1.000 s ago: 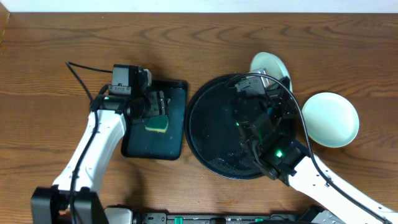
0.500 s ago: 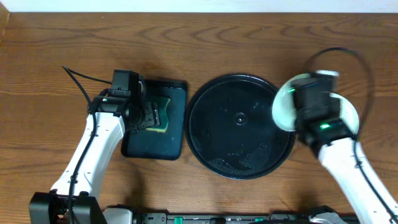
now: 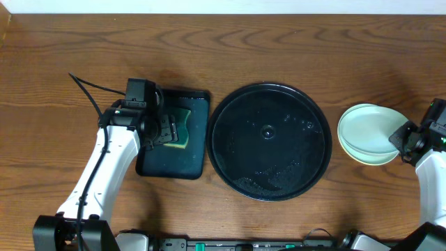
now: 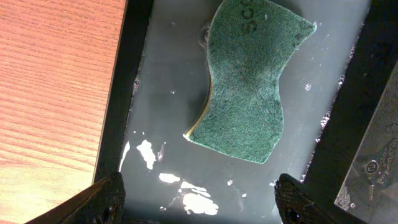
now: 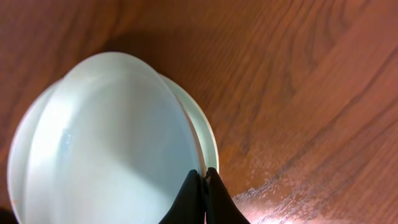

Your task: Clean dirty plates on tray and stack at the side

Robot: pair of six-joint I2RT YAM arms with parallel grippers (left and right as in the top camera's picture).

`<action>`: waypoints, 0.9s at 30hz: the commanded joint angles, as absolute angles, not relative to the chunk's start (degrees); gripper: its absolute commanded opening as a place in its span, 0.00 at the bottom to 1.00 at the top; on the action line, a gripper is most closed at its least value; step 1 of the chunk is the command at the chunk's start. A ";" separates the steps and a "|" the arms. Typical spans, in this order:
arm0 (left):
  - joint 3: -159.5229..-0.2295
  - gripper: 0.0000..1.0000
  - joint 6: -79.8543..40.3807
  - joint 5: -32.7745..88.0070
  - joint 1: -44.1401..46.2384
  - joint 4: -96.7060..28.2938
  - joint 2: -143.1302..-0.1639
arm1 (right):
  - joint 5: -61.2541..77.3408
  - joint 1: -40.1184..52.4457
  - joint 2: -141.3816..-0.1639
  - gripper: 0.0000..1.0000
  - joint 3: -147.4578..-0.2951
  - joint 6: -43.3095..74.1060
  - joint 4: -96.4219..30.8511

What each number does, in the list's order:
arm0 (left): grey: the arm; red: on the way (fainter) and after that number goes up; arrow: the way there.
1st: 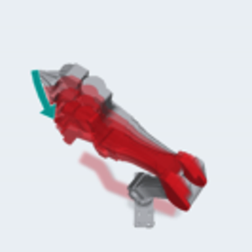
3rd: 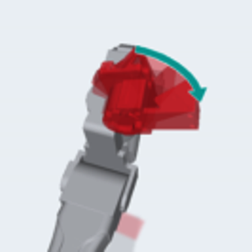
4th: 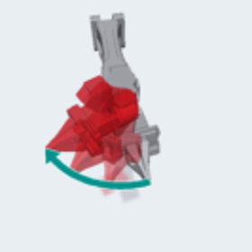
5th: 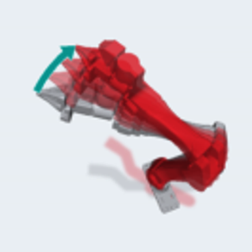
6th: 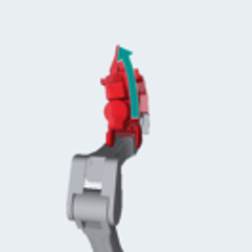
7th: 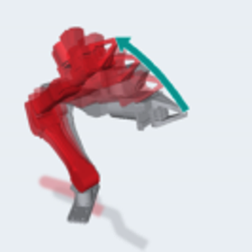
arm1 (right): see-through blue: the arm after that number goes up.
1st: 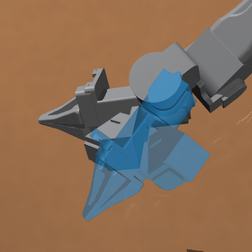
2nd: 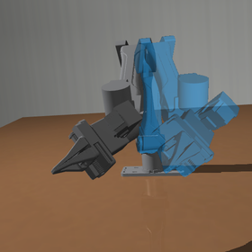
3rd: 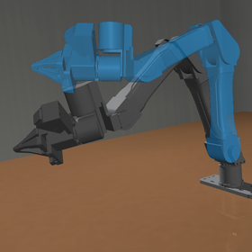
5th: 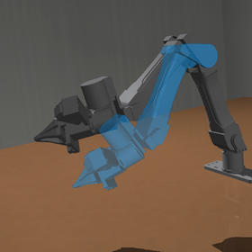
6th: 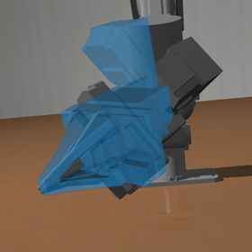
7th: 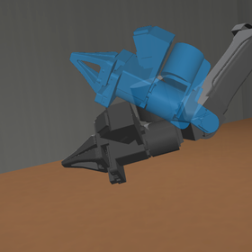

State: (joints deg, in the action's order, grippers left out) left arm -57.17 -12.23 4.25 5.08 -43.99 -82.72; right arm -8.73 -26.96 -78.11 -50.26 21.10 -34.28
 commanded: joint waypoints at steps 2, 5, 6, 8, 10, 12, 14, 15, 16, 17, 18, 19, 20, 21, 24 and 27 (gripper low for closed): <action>-58.22 0.78 -12.97 3.42 4.93 -44.29 -82.61 | -5.78 -27.66 -78.78 0.27 -49.91 22.31 -34.04; -58.22 0.78 -12.93 3.42 4.93 -44.31 -82.61 | -0.84 -27.66 -78.76 0.68 -49.91 22.26 -33.58; -58.22 0.78 -12.95 3.40 4.93 -44.38 -82.61 | 2.50 -27.66 -78.76 0.72 -49.91 22.22 -33.36; -58.22 0.78 -12.95 3.42 4.89 -44.75 -82.56 | 12.38 -27.51 -78.76 0.77 -49.91 19.70 -32.38; -58.22 0.78 -12.95 3.62 4.64 -45.25 -82.39 | 24.25 -26.48 -78.76 0.87 -49.93 13.78 -31.44; -58.22 0.78 -12.93 3.81 4.10 -46.57 -81.76 | 29.19 -24.64 -78.70 0.99 -50.02 10.46 -32.99; -58.22 0.78 -12.88 3.84 2.90 -48.93 -79.50 | 28.08 -20.45 -78.61 0.99 -50.26 5.34 -40.29; -58.19 0.78 -12.71 3.86 2.57 -49.71 -78.26 | 25.41 -18.90 -78.52 0.99 -50.26 4.93 -43.22; -58.19 0.78 -12.67 3.99 2.39 -50.41 -77.03 | 22.68 -17.69 -78.35 0.99 -50.24 5.02 -45.41; -58.17 0.78 -12.36 4.25 2.26 -51.51 -75.24 | 19.97 -16.36 -78.11 0.99 -50.24 5.02 -47.35; -57.91 0.78 -11.62 4.69 2.26 -52.01 -73.45 | 17.56 -15.11 -77.65 0.99 -50.24 5.02 -48.93; -57.39 0.78 -10.85 5.52 2.26 -52.18 -71.48 | 15.44 -13.91 -76.90 0.99 -50.24 4.97 -50.39; -56.45 0.78 -10.59 6.35 2.26 -52.16 -68.84 | 13.61 -12.51 -75.66 0.99 -50.24 4.75 -51.86; -55.24 0.78 -10.55 6.96 2.26 -51.99 -65.84 | 12.32 -11.18 -73.93 0.99 -50.17 4.32 -52.47; -51.68 0.78 -10.55 7.29 2.26 -51.29 -57.19 | 11.81 -8.27 -67.46 0.99 -49.80 2.61 -51.53; -47.83 0.78 -10.87 7.49 2.28 -50.50 -46.22 | 11.81 -6.39 -58.04 0.99 -48.90 1.17 -49.43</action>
State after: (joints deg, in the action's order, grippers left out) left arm -51.68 -11.70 6.35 2.39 -50.63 -54.89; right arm 13.91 -8.38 -67.33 -49.74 4.49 -50.83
